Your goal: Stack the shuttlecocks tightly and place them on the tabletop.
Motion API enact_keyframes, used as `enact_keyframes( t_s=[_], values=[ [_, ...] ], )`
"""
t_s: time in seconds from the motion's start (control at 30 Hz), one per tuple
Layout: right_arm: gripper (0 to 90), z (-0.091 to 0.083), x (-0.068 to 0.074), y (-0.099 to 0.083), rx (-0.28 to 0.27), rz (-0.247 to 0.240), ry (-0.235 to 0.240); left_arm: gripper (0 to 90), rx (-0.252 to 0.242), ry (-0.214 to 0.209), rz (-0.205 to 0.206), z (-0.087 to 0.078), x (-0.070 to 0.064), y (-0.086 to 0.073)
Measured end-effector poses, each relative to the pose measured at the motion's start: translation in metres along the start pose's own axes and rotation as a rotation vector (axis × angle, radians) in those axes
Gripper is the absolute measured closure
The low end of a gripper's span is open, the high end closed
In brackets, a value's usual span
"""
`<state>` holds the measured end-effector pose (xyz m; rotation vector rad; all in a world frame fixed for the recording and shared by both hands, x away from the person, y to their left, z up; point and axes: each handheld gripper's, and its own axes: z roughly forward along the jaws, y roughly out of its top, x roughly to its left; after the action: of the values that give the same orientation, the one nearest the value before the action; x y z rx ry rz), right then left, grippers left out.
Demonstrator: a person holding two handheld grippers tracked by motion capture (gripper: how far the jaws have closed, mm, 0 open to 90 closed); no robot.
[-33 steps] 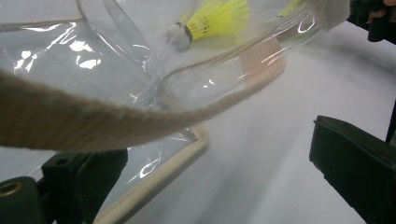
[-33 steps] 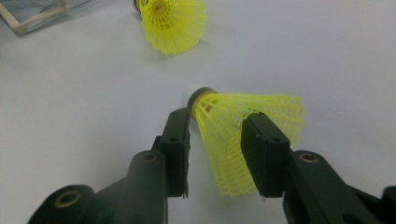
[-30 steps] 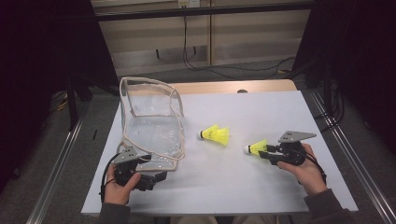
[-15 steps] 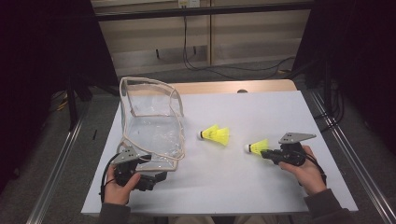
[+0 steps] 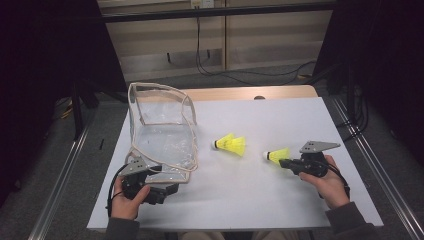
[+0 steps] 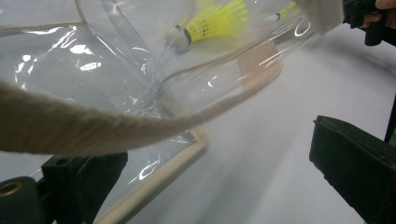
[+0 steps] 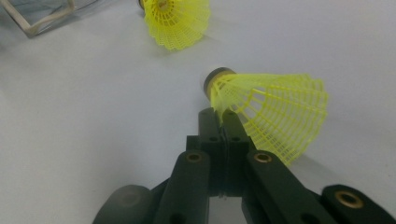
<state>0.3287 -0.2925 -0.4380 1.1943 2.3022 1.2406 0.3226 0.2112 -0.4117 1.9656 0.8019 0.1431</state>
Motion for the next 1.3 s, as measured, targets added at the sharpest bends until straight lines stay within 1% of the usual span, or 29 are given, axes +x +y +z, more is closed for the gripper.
enact_keyframes(
  t_s=[0.3, 0.57, 0.77, 1.03, 1.3],
  values=[
    [89.6, 0.000, 0.003, 0.004, -0.023, -0.003, 0.011, 4.2, -0.001, 0.001, 0.001, 0.000, 0.000, 0.000],
    [89.7, 0.001, 0.004, 0.007, -0.050, 0.009, 0.027, 4.2, -0.001, 0.002, 0.003, -0.001, 0.000, 0.000],
    [89.8, 0.002, 0.005, 0.009, -0.058, 0.009, 0.033, 4.2, -0.003, 0.001, 0.002, -0.001, 0.000, 0.000],
    [90.0, 0.004, 0.006, 0.011, -0.056, 0.011, 0.045, 4.2, -0.004, 0.004, 0.002, -0.001, 0.000, 0.000],
    [90.0, 0.006, 0.007, 0.012, -0.061, 0.010, 0.046, 4.2, -0.003, 0.004, 0.001, -0.001, 0.000, 0.000]
  ],
)
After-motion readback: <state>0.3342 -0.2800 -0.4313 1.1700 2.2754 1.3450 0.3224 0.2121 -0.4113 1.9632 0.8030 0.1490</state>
